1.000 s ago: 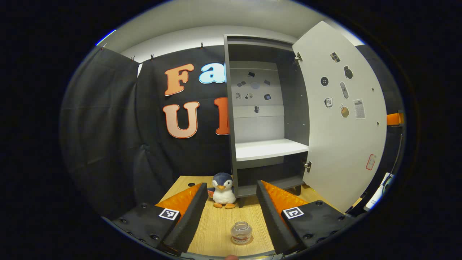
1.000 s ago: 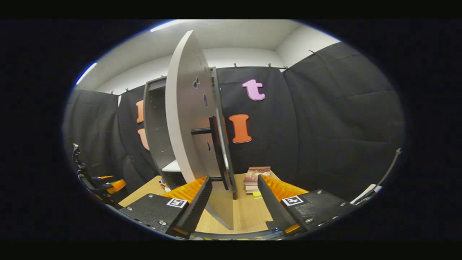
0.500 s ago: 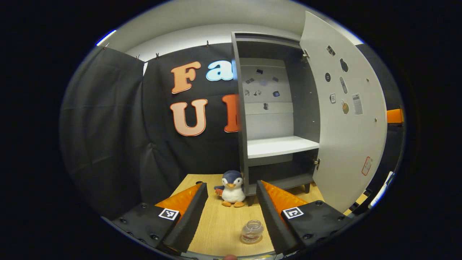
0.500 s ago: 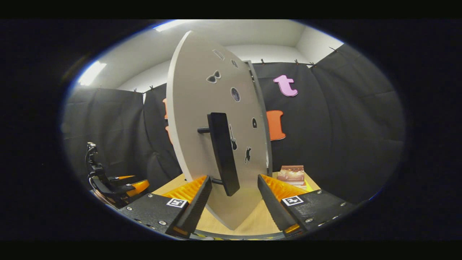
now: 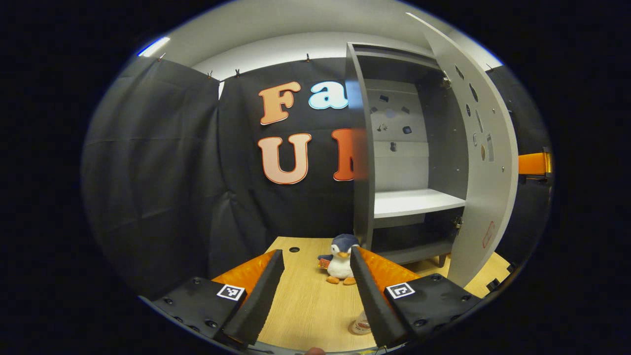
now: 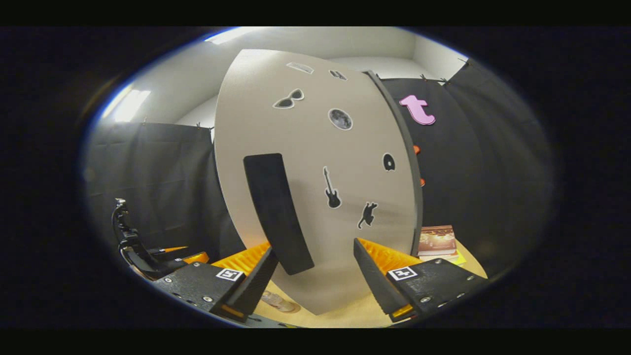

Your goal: Open the cabinet door with the right hand, grasp the bottle in the cabinet with the left hand and place it on the coaster, then close the cabinet door with the right hand.

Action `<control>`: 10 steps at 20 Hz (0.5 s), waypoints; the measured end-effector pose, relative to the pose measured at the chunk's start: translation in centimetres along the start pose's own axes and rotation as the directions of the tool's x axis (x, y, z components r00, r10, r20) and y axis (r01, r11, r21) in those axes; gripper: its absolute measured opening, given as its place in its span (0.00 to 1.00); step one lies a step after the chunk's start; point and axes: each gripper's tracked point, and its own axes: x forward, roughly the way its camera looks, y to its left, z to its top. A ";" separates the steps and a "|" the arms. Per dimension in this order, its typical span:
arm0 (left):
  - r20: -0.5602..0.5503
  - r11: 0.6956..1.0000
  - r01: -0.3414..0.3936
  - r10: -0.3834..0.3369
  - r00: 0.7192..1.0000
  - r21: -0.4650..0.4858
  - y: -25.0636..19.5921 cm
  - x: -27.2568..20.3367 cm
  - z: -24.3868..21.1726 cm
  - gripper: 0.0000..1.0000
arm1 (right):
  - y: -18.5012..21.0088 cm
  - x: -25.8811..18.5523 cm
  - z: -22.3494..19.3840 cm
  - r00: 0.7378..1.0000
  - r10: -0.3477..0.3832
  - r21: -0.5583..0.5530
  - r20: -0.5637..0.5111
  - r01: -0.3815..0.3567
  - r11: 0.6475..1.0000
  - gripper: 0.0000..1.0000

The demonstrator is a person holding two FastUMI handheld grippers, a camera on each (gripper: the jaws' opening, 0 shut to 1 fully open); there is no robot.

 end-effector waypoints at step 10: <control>0.019 0.992 0.023 -0.021 1.000 -0.128 2.2 5.6 -0.4 0.89 | 3.9 7.2 -0.4 0.999 -0.001 -0.110 0.032 0.005 0.994 0.94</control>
